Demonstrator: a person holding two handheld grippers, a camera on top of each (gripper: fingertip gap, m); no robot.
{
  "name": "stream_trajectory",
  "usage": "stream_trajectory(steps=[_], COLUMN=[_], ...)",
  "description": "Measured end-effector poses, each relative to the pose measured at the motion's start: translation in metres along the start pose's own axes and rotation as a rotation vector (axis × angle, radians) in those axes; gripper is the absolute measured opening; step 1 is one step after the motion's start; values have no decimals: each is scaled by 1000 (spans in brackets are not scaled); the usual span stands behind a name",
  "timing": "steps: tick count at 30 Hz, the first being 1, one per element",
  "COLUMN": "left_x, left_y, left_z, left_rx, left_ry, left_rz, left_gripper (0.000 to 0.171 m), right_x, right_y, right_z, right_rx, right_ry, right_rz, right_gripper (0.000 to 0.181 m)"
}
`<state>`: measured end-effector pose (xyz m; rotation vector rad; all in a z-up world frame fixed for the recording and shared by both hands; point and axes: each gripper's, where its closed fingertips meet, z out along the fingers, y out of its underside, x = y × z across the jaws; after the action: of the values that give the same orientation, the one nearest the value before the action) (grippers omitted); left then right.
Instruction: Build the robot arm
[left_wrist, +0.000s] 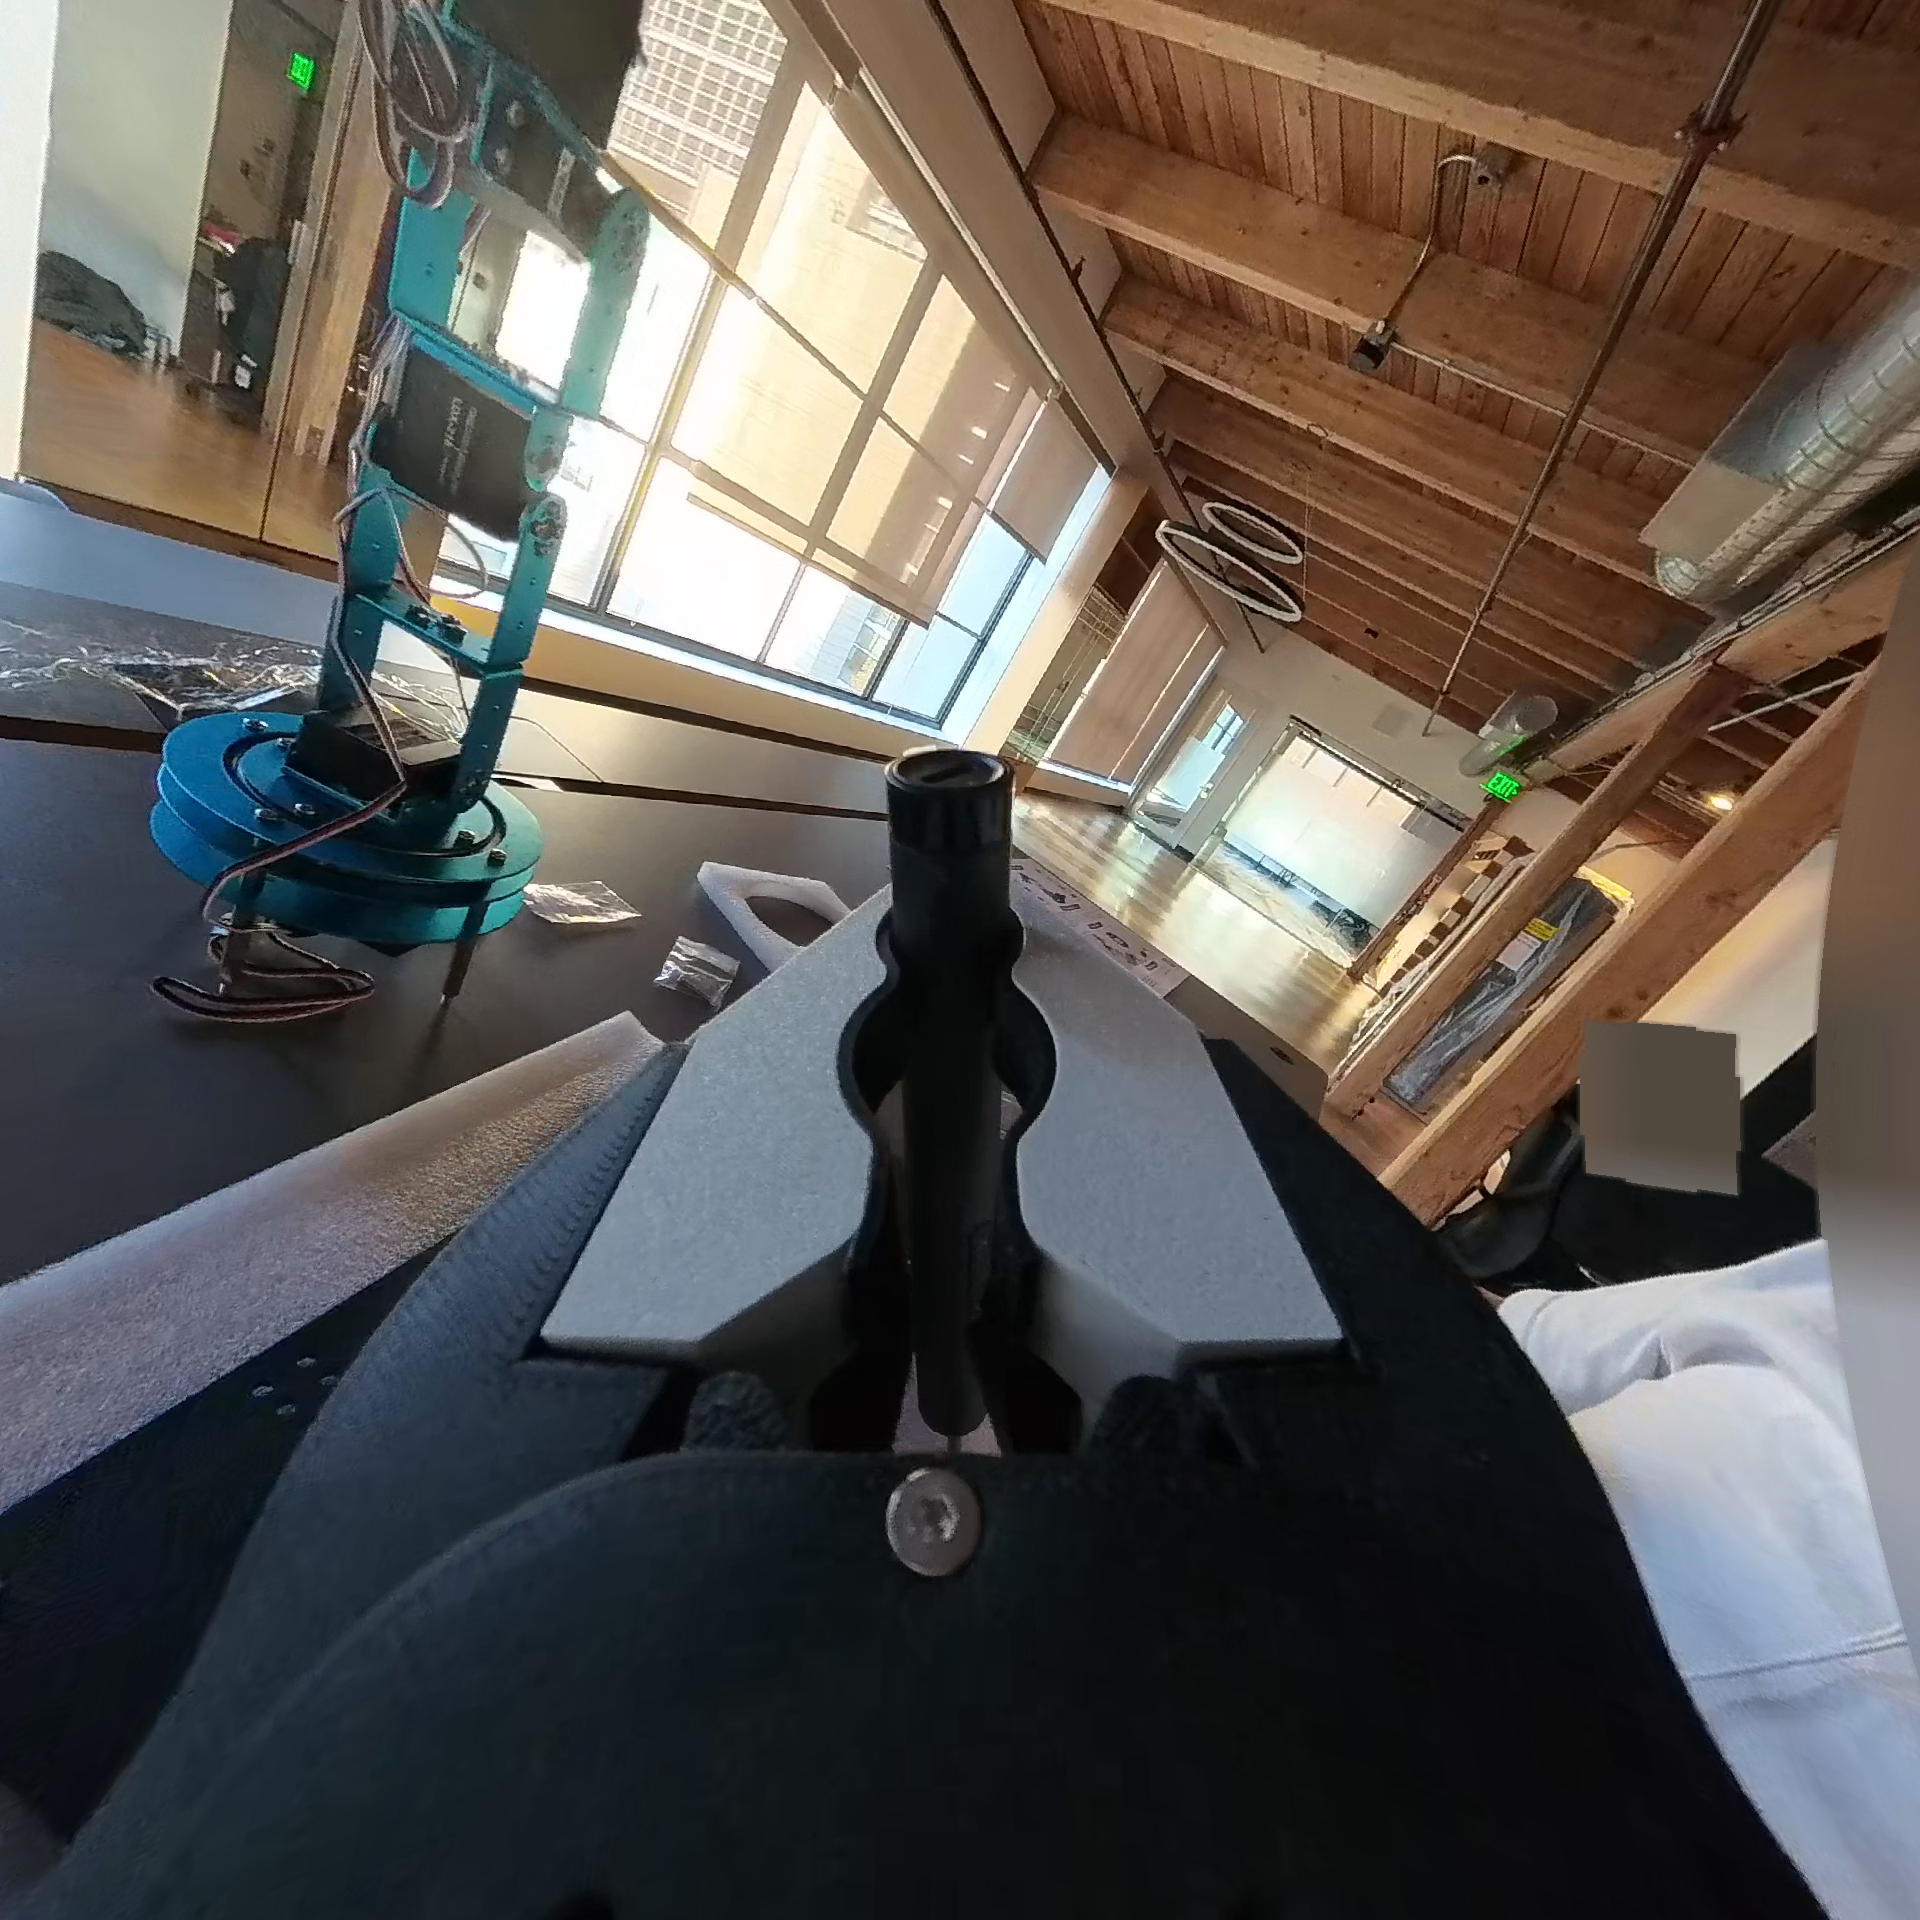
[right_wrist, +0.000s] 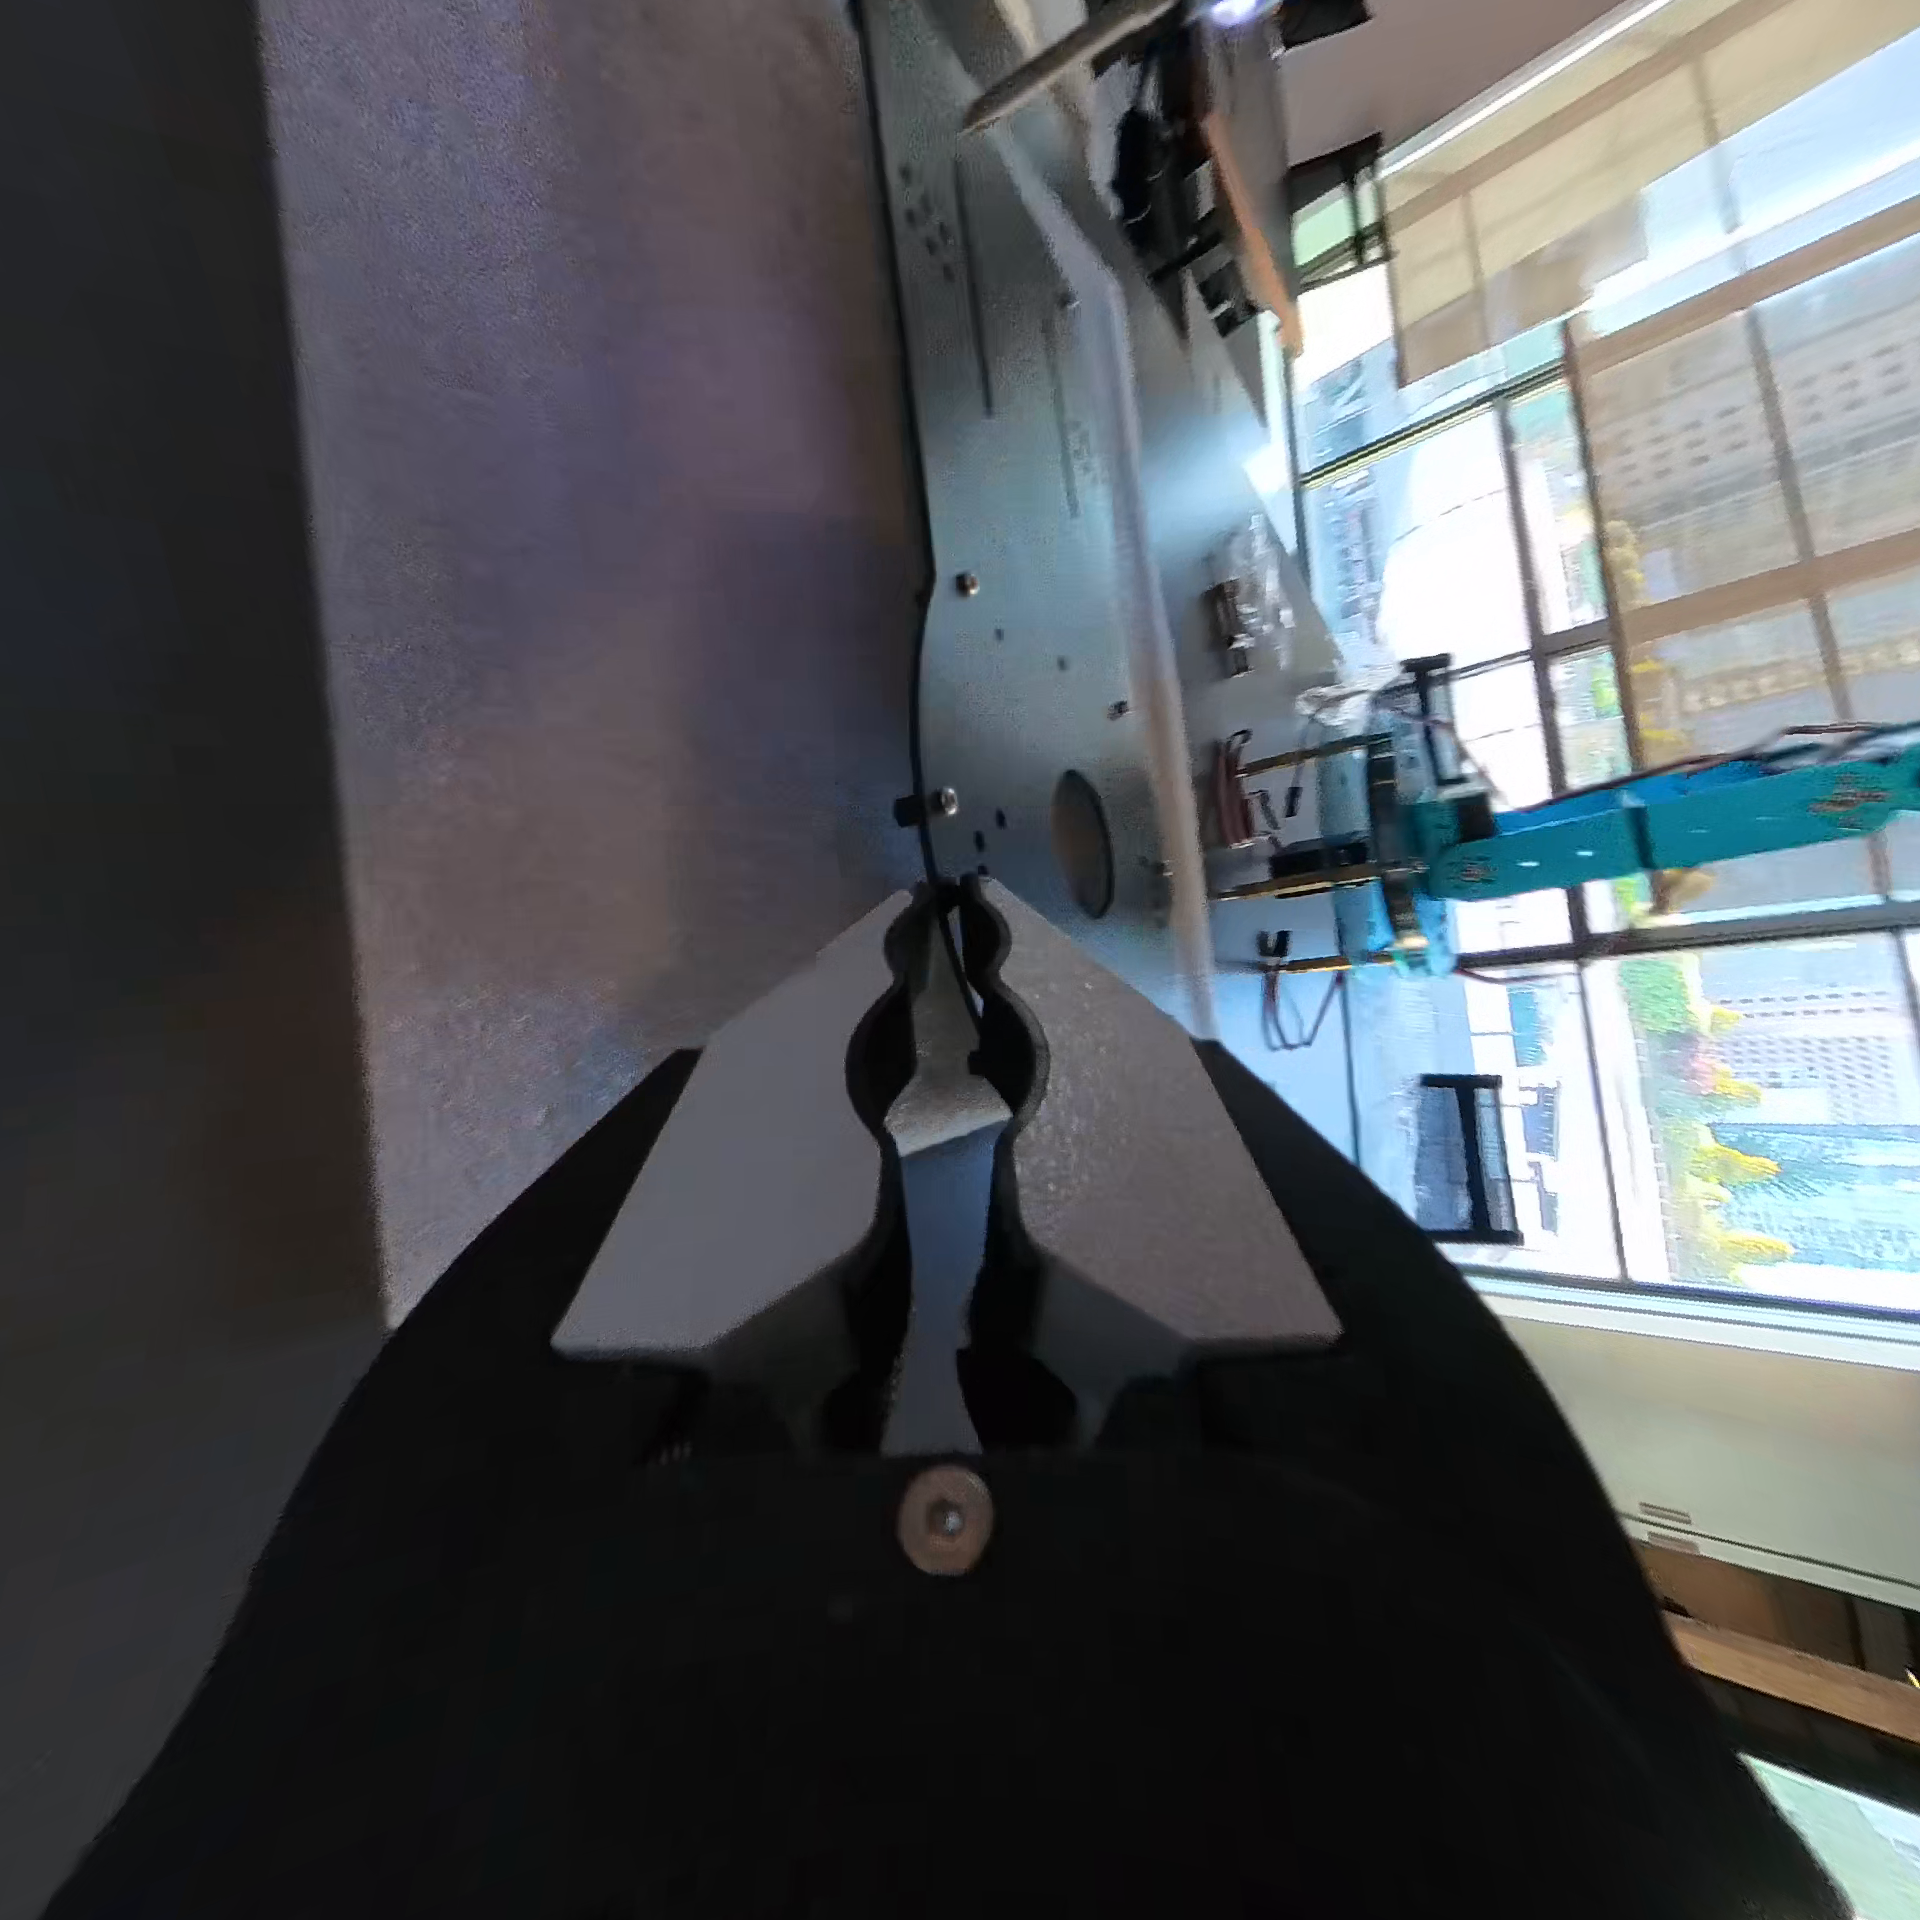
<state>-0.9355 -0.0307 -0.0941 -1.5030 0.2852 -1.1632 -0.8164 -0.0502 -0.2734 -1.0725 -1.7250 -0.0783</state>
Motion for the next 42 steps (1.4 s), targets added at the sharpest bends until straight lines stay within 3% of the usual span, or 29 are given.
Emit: stream_trajectory(steps=[2,7,11,14,17,22,42], left_x=[-3,-13,-16,-11,-6,-6,-11], left_y=[1,6,12,19,28,40,49], left_z=[1,5,18,31,43,53,56], left_rx=[-3,-4,7,11,-21,-65,-94], left_ry=[-3,-25,-15,8,19,9,-11], left_rz=[-4,-1,65,135,211,254,284], left_gripper=[8,8,8,8,8,9,8], right_x=[-17,-11,18,37,41,41,46], right_y=[9,-3,-27,-42,-61,-48,-32], right_z=[5,-5,-12,4,20,36,25], right_rx=[-48,16,135,188,264,208,230], right_ry=[-100,-127,-159,-218,-306,-287,-262], right_rz=[7,85,349,607,732,733,795], right_gripper=[5,0,9,25,26,24,20])
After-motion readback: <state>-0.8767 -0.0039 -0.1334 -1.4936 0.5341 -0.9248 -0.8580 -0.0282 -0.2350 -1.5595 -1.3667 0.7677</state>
